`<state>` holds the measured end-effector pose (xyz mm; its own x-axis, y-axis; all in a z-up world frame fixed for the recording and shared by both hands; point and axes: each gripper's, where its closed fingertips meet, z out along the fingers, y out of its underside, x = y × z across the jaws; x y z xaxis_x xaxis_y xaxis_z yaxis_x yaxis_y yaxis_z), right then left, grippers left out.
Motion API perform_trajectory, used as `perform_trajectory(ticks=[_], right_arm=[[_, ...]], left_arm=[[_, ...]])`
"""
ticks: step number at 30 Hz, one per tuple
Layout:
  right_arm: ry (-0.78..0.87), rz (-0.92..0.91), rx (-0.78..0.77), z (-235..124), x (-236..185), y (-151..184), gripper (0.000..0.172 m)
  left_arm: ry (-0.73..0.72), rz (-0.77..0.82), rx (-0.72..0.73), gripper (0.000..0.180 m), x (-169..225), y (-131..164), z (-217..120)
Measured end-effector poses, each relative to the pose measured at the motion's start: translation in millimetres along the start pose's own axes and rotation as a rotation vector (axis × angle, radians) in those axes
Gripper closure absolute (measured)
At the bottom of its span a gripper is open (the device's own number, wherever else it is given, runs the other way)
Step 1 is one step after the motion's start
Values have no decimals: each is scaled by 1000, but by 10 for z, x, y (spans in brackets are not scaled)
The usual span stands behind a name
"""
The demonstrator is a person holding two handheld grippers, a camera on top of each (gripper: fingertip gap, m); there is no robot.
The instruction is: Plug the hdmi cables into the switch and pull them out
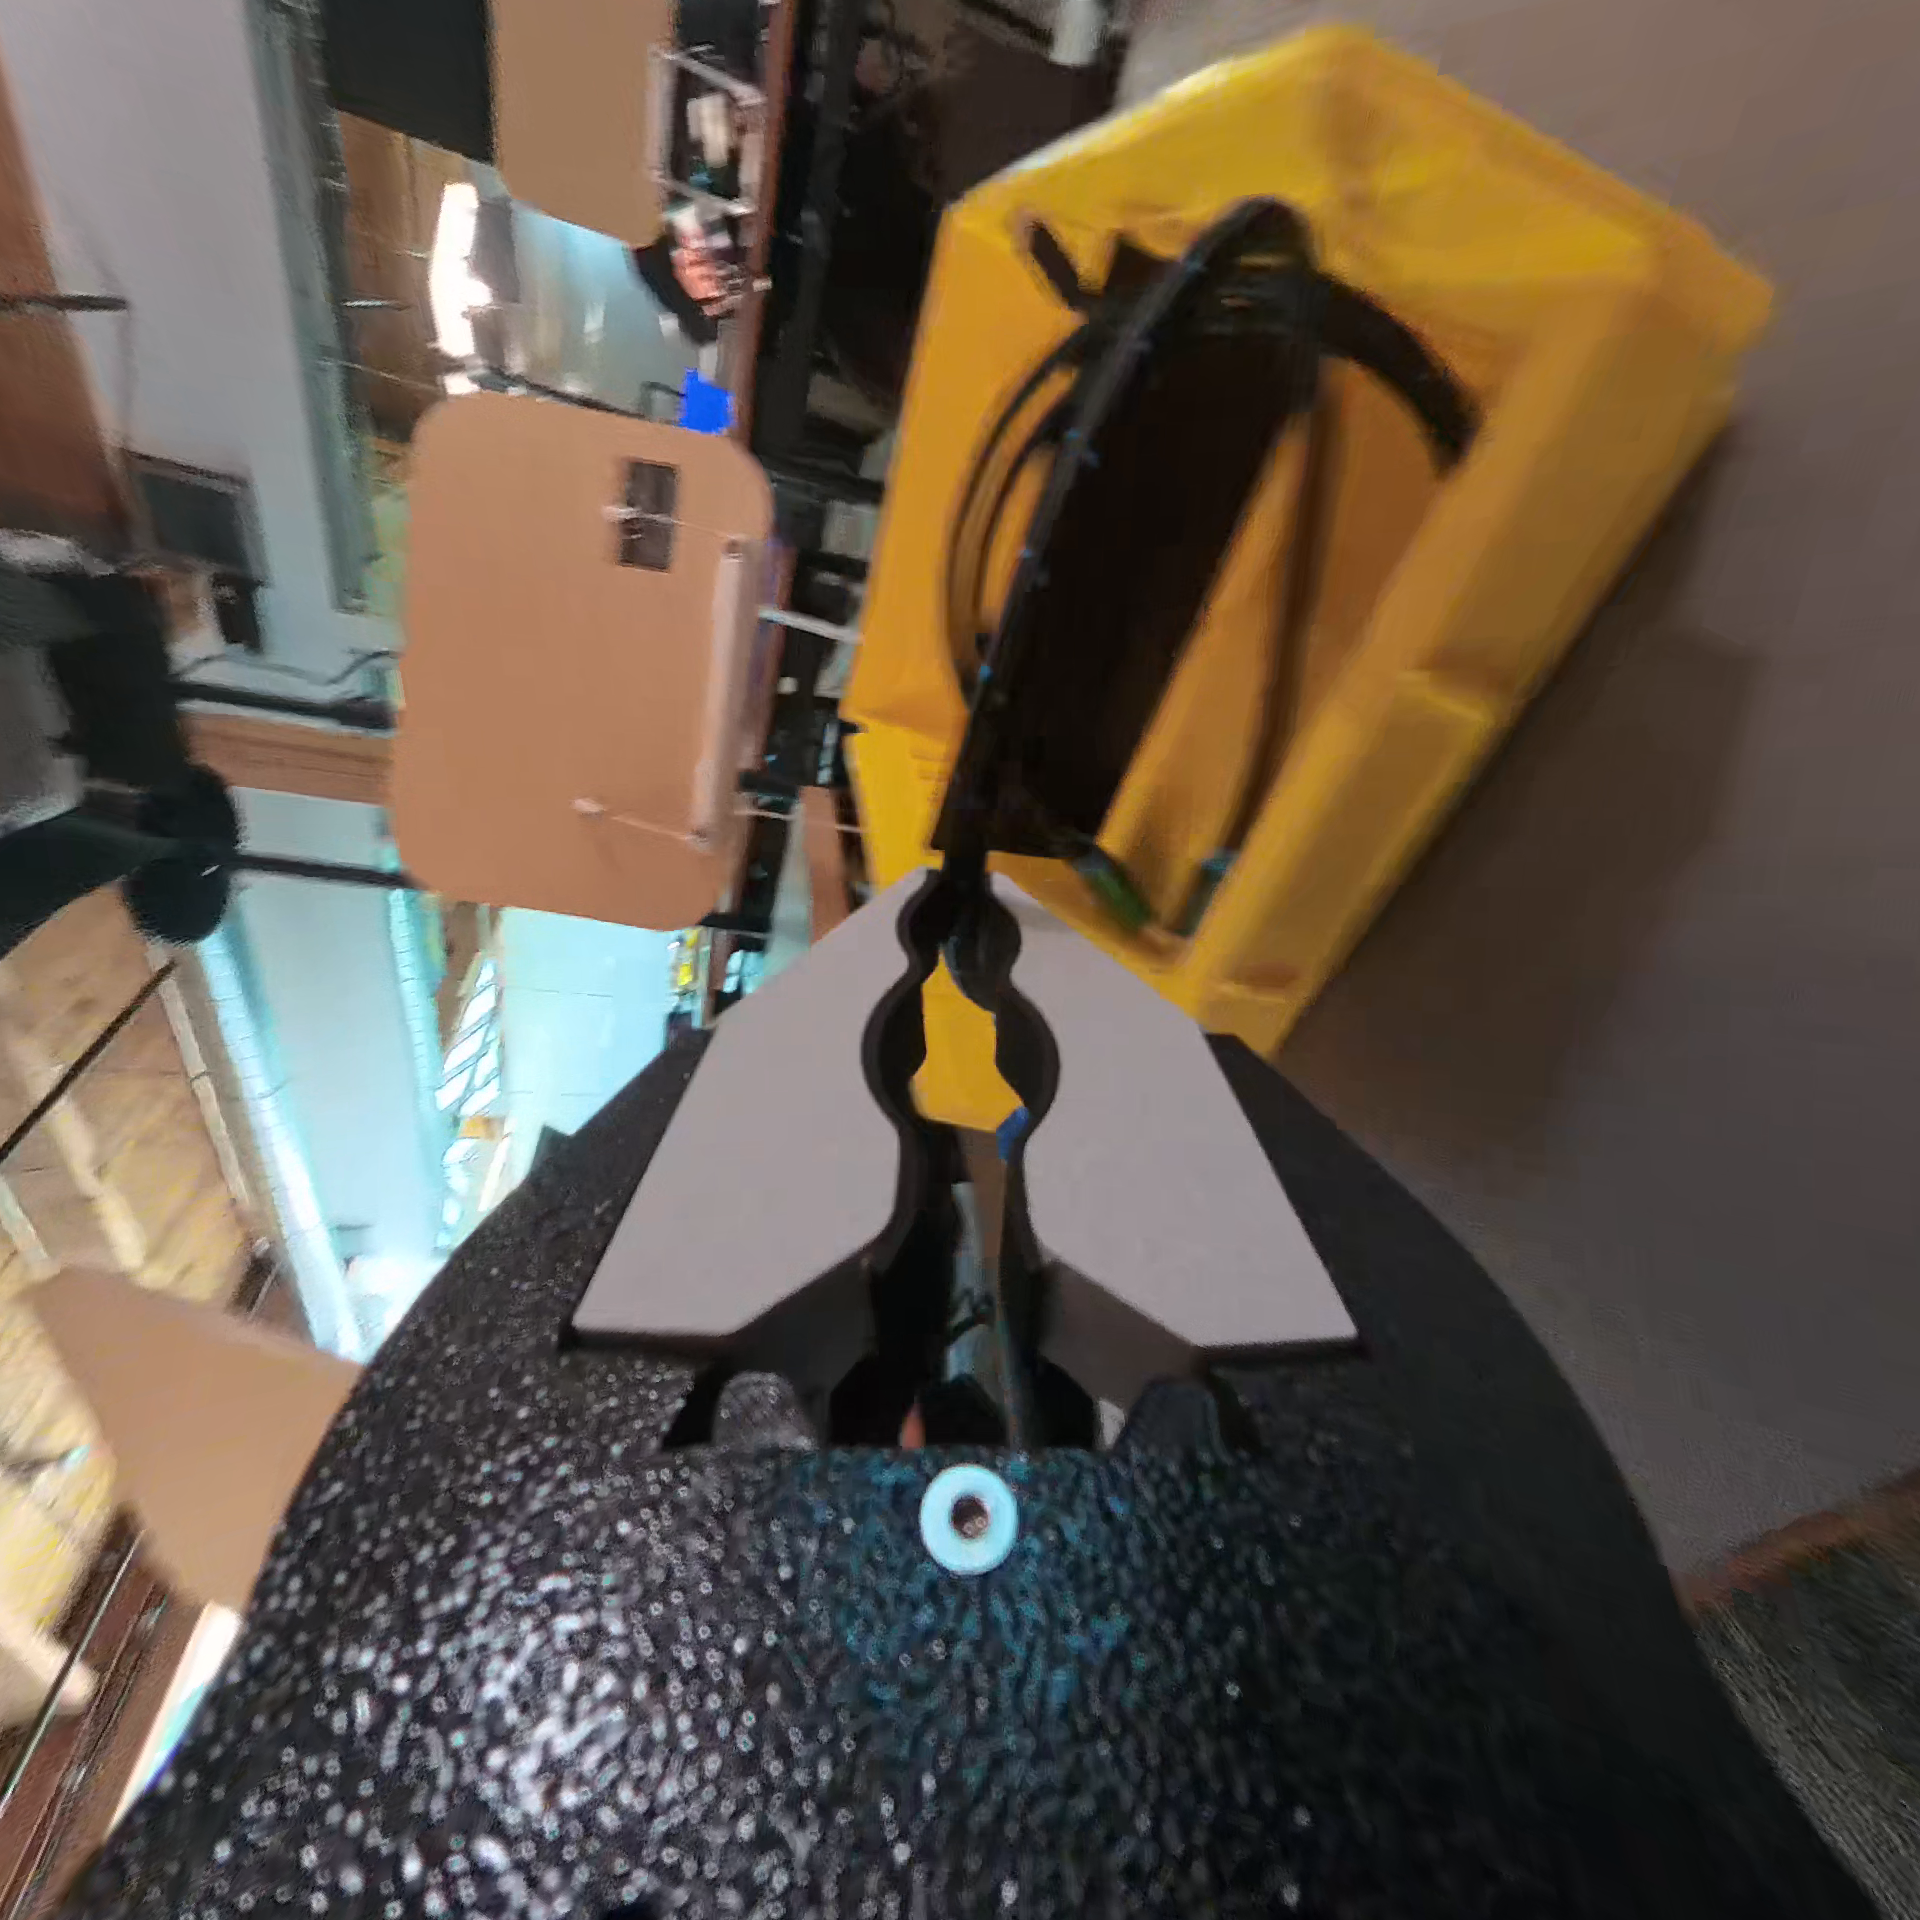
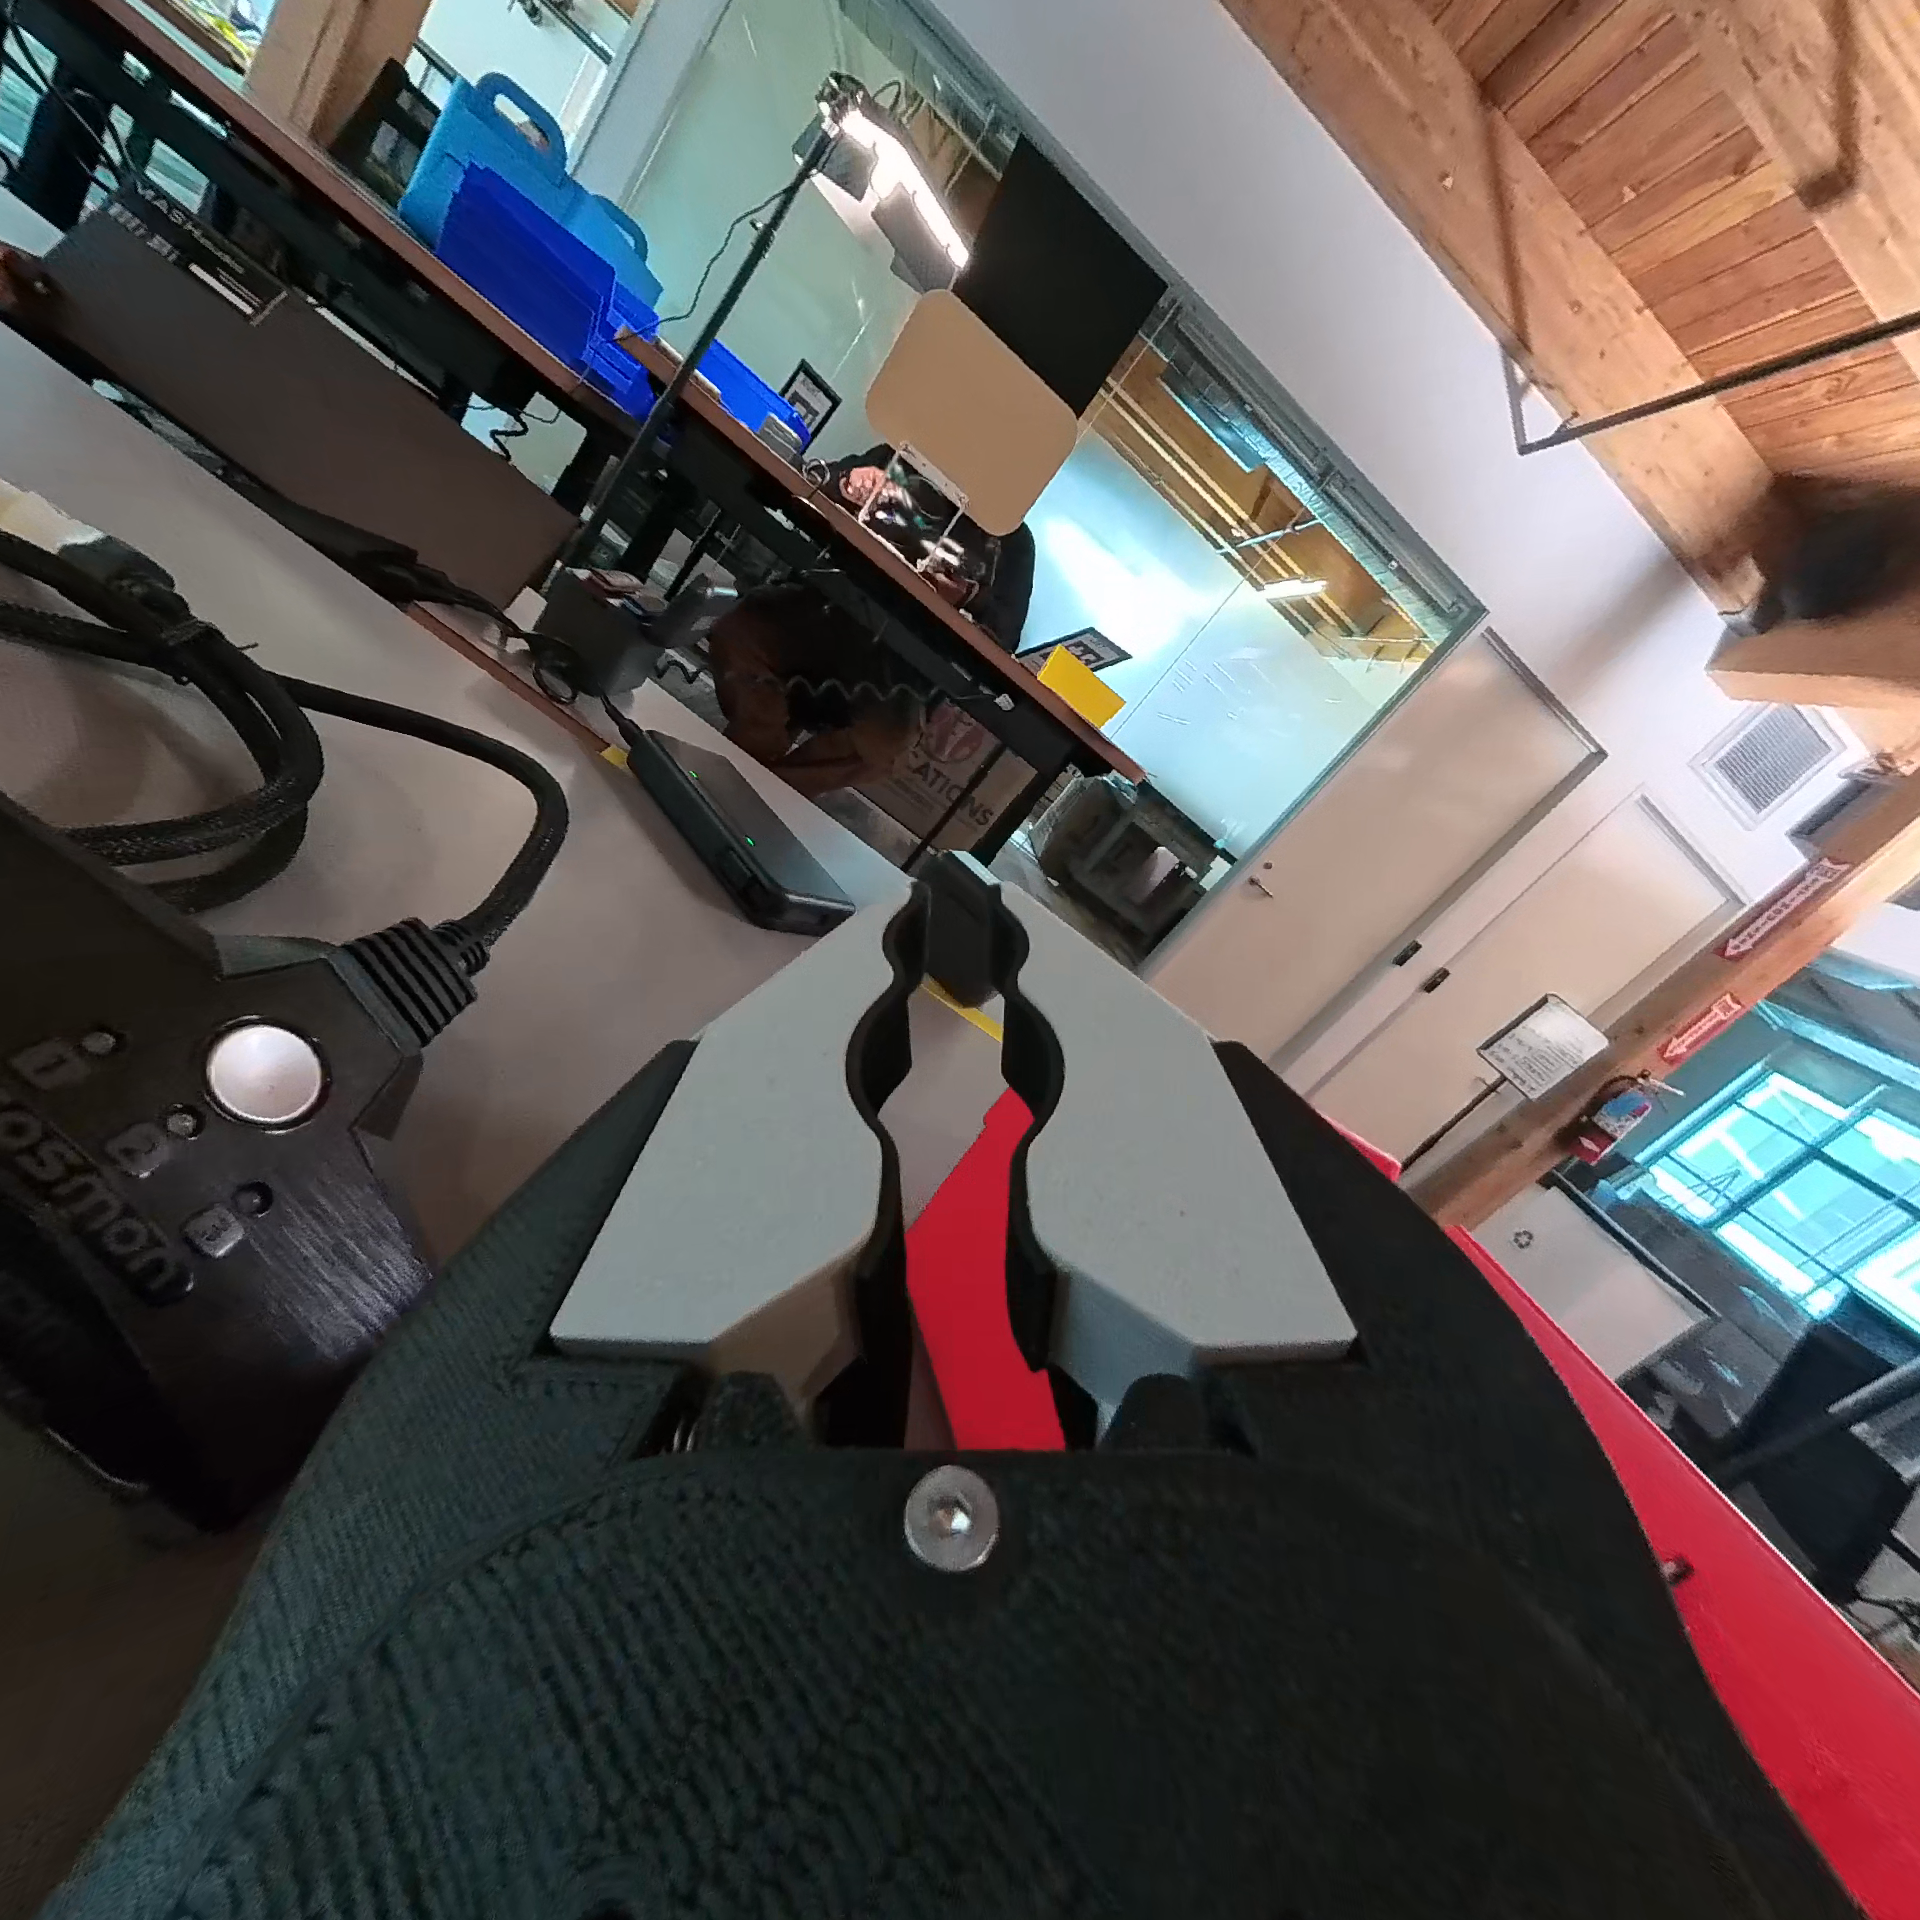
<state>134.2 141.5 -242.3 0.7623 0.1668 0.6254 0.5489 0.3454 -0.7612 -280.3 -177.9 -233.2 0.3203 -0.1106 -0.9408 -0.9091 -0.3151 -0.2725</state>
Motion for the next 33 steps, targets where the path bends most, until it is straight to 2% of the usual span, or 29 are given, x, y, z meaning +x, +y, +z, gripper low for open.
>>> perform_trajectory(ticks=[3,8,12,16,21,25,28,33], right_arm=[[-8,-16,11,-6,-29,-35,163],[-21,-26,21,-12,-71,-54,163],[-23,14,23,-15,-54,-40,163],[-23,49,25,-10,-31,-29,163],[-17,65,35,-12,4,-47,163],[-16,63,43,-16,8,-67,163],[-18,63,48,-18,9,-82,163],[-22,52,56,-24,0,-110,163]], left_arm=[[-144,-44,-6,177,-584,-83,-1],[-368,-86,54,177,-1565,-471,35],[-460,-238,278,177,-2152,-1130,35],[-378,-354,504,177,-2302,-1893,150],[-121,-461,692,177,-1969,-2728,429],[181,-492,720,176,-1318,-3219,737],[388,-440,629,177,-696,-3352,1011],[566,-391,522,177,-9,-3333,1240]])
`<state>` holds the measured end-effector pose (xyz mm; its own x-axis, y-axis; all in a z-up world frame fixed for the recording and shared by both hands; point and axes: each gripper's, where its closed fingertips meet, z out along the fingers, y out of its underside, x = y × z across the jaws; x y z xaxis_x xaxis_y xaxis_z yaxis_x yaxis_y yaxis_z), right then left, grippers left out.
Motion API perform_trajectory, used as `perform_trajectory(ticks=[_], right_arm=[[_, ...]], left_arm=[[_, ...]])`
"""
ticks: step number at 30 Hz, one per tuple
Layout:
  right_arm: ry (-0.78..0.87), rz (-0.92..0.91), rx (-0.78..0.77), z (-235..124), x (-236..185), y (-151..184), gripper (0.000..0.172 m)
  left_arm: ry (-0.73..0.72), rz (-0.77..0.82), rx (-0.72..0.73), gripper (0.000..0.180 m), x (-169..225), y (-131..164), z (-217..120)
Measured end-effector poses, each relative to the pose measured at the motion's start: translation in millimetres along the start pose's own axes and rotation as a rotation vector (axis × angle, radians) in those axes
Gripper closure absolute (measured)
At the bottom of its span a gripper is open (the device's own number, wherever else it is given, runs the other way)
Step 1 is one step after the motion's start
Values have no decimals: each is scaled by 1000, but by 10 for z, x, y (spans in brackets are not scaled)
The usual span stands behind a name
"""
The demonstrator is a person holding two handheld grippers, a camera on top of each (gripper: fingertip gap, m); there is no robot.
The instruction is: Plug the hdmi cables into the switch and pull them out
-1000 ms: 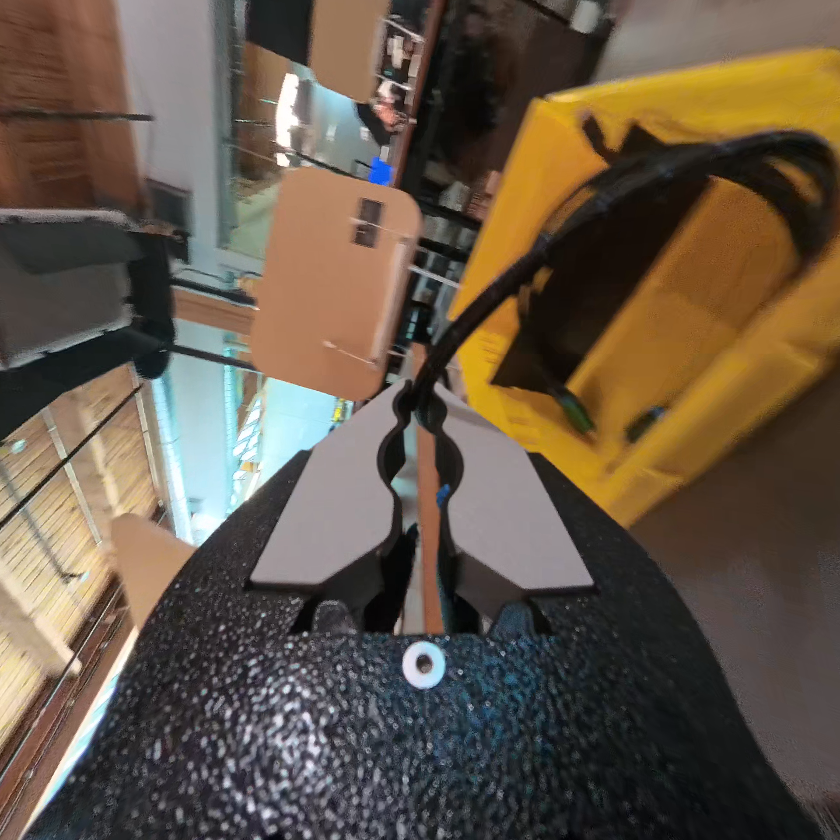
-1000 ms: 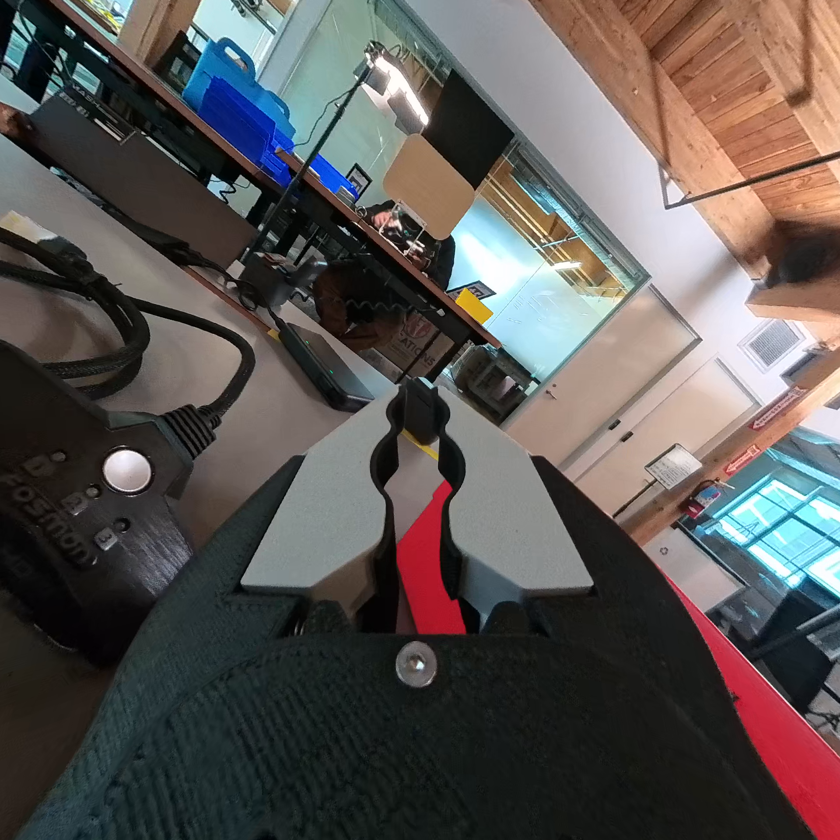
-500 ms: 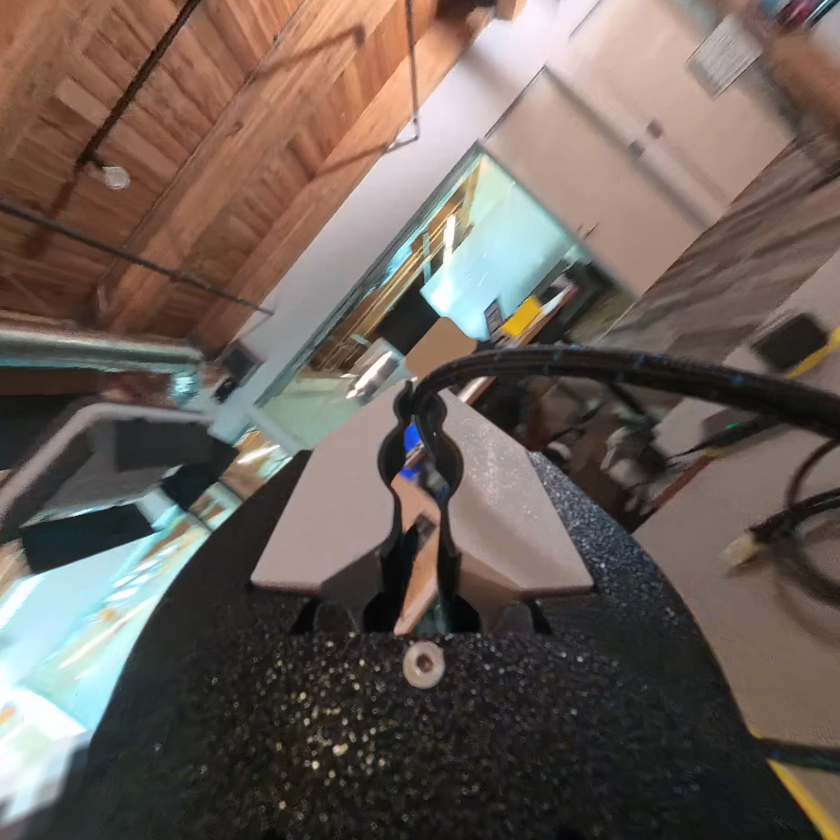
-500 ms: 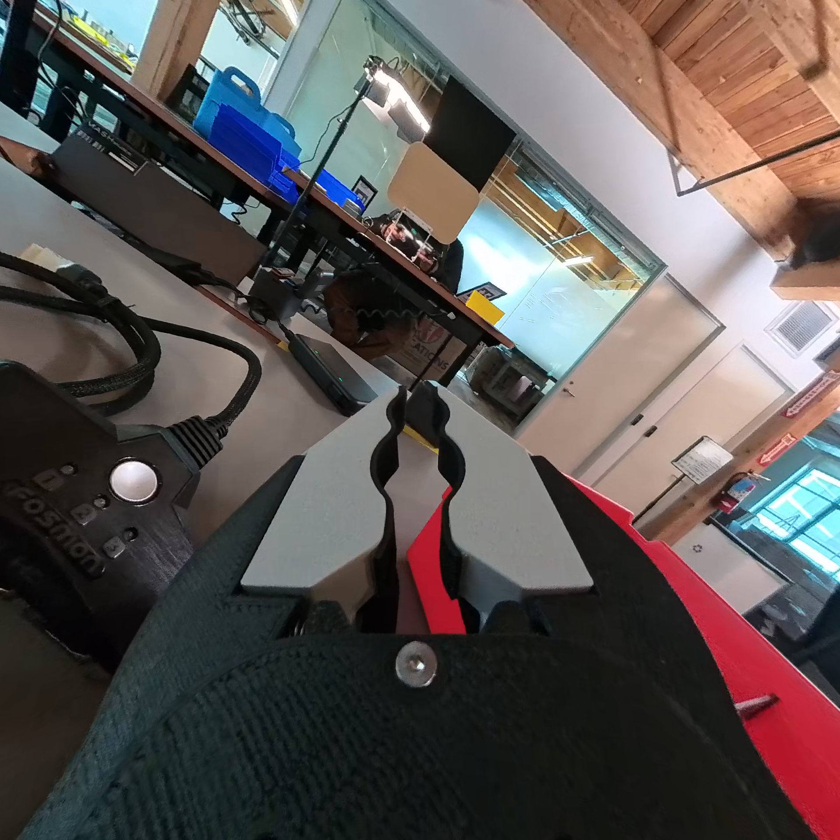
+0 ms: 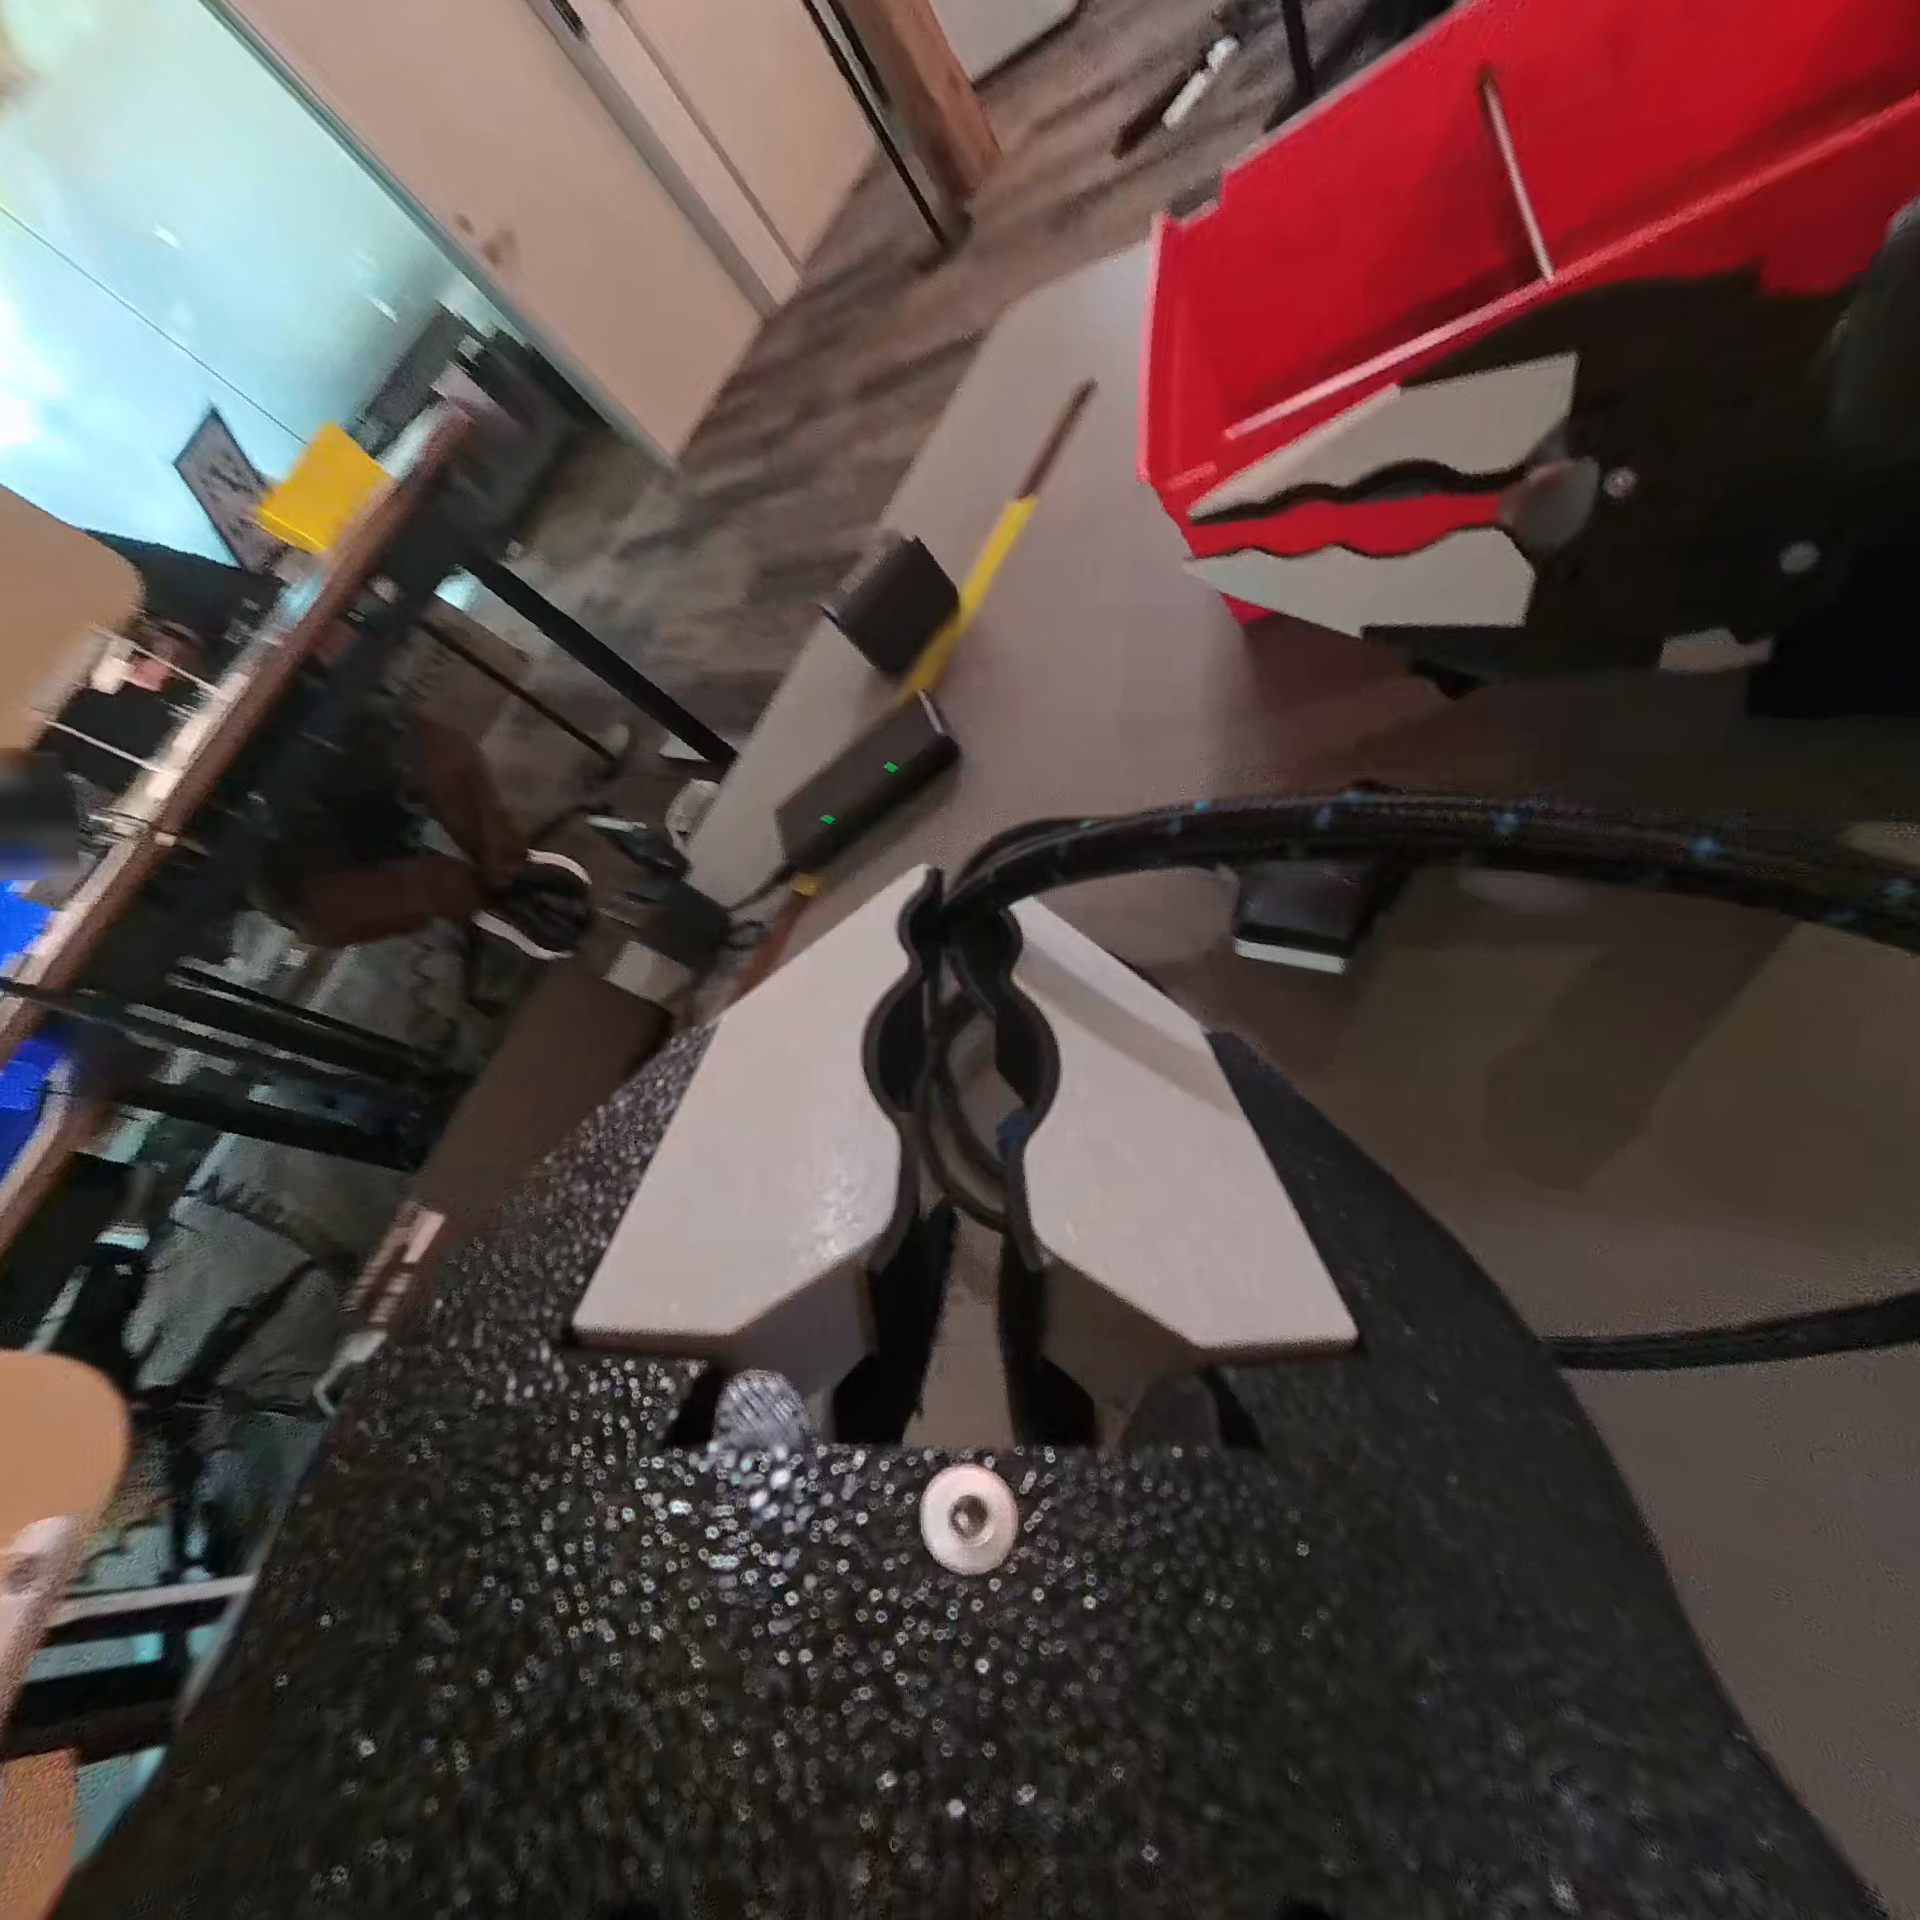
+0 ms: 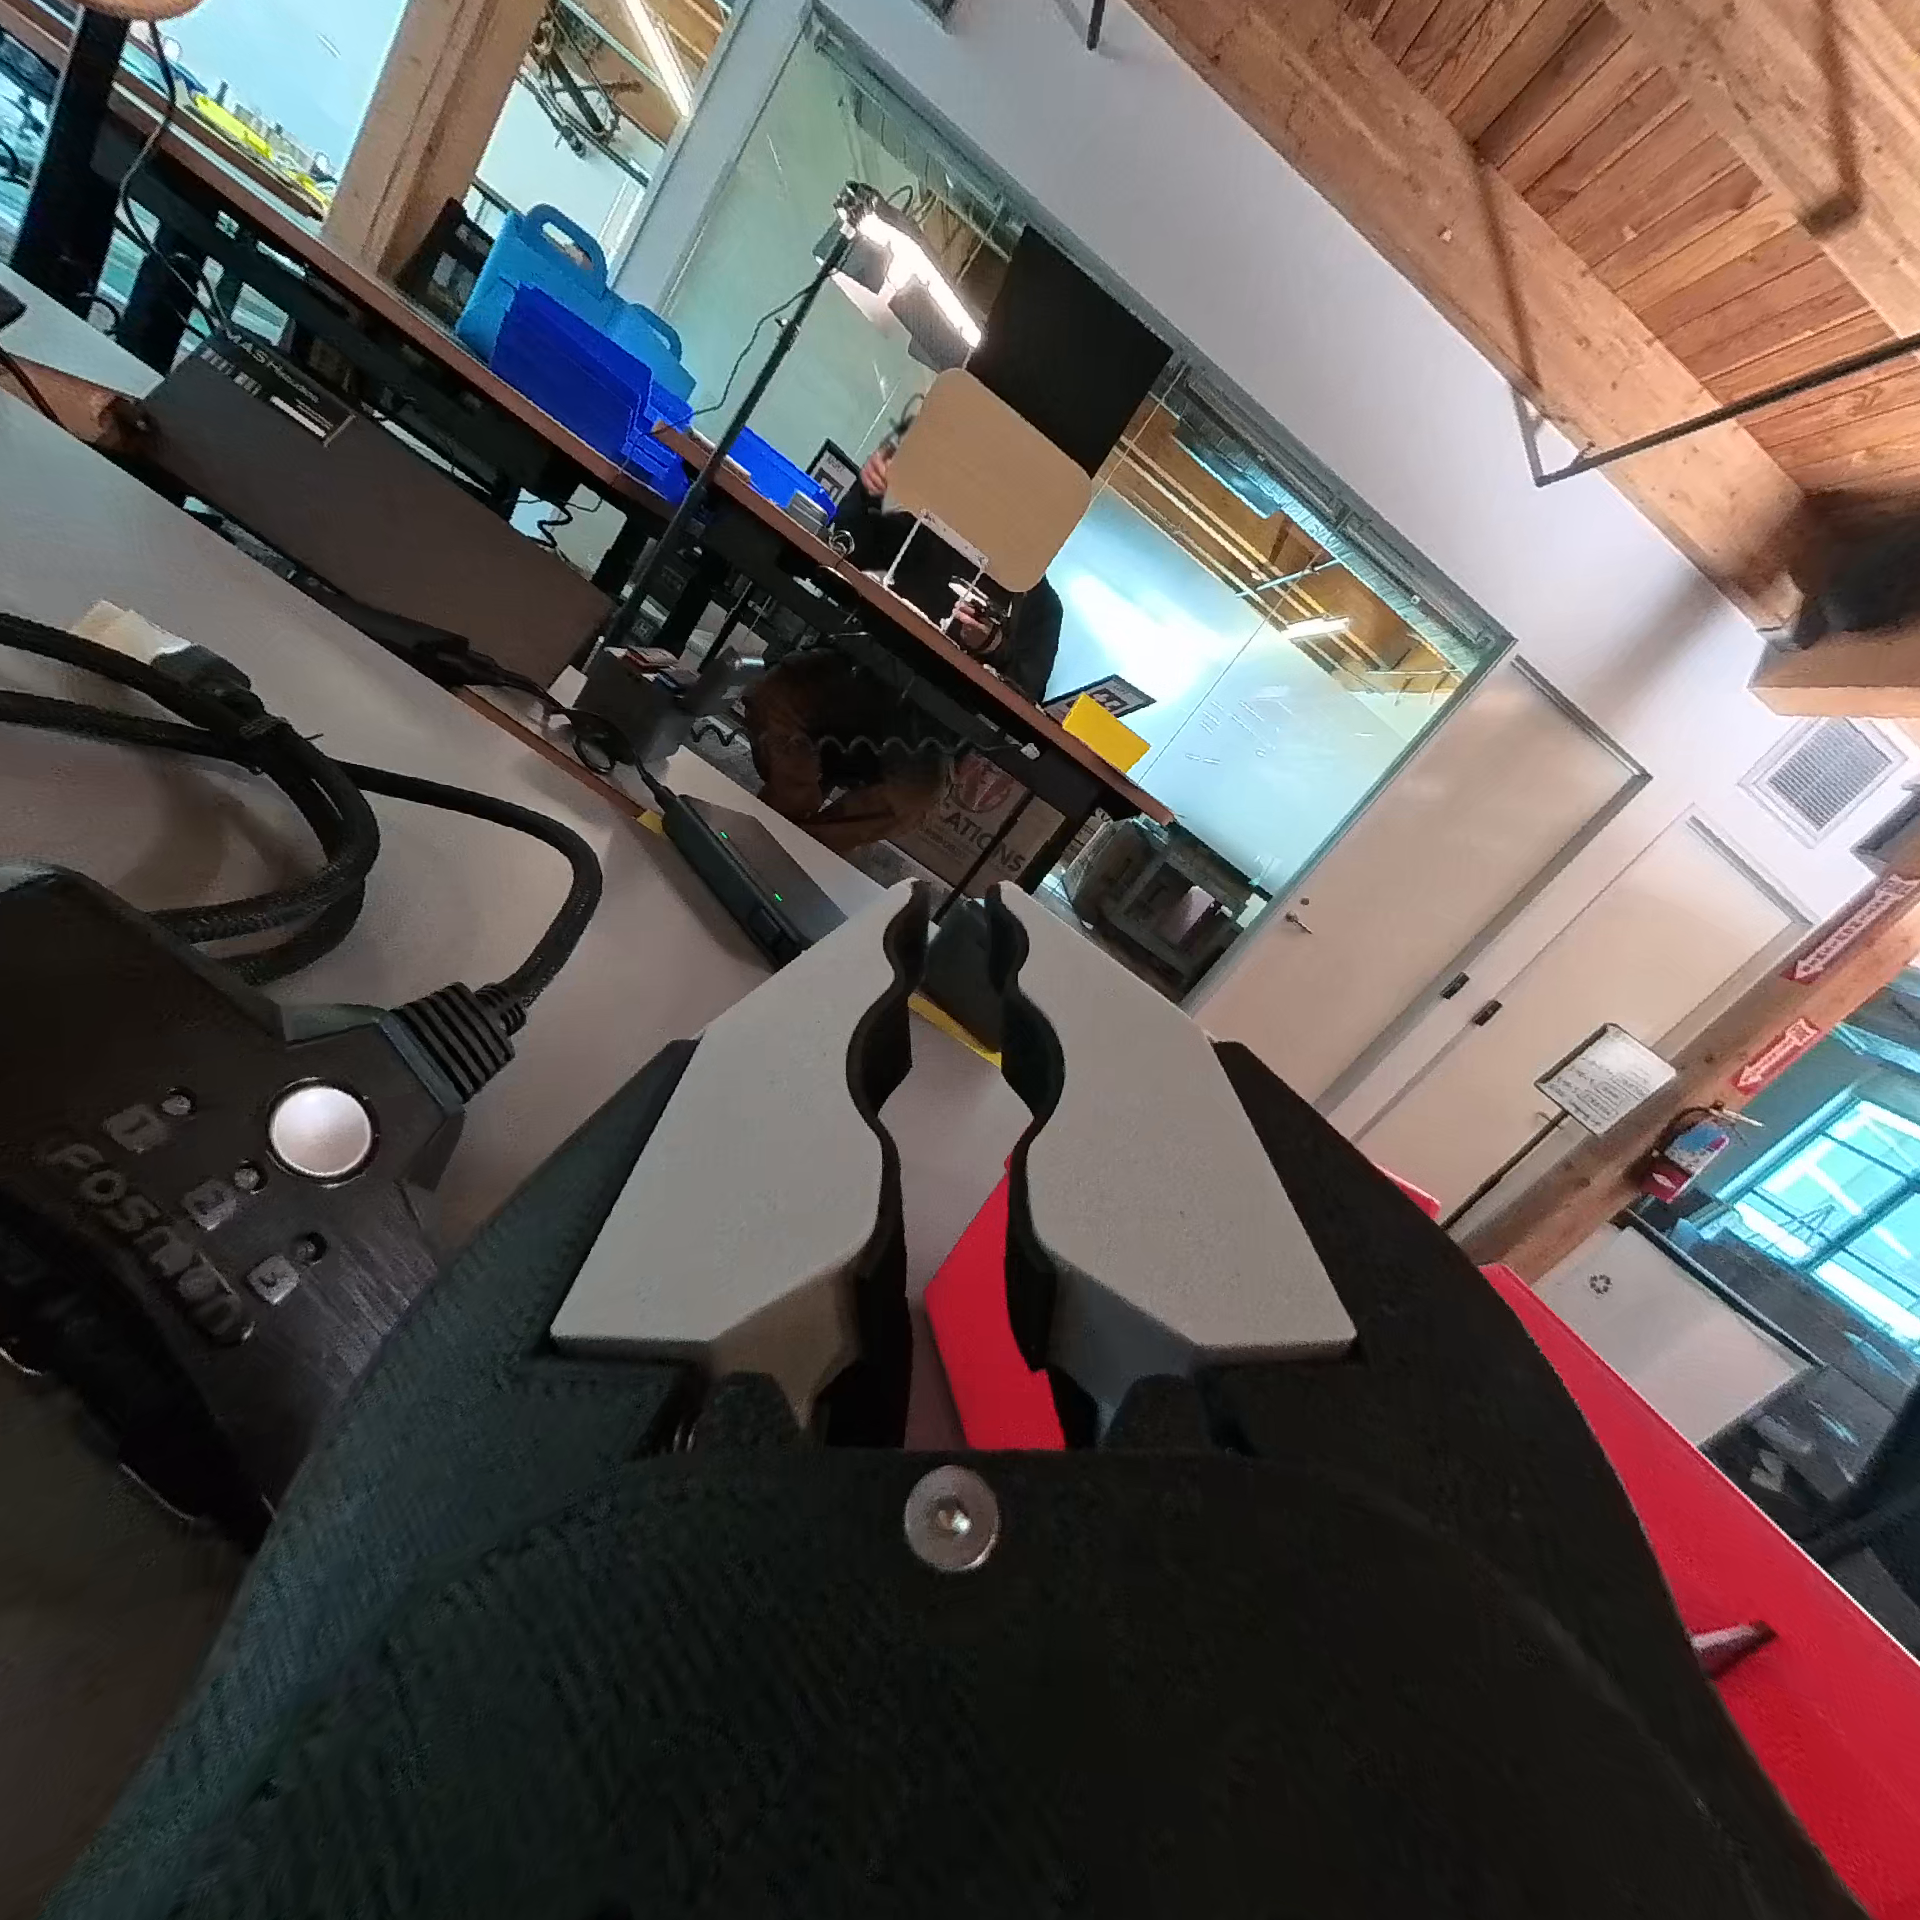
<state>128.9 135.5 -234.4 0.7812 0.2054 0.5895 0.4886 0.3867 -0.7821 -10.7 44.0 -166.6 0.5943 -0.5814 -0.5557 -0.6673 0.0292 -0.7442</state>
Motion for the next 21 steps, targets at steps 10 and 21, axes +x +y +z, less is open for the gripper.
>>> perform_trajectory(ticks=[10,21], right_arm=[[-530,239,348,-457,-743,-919,147],[-708,320,4,-414,-1339,-701,148]], left_arm=[[137,-86,-25,177,367,241,295],[194,10,10,177,581,-20,321]])
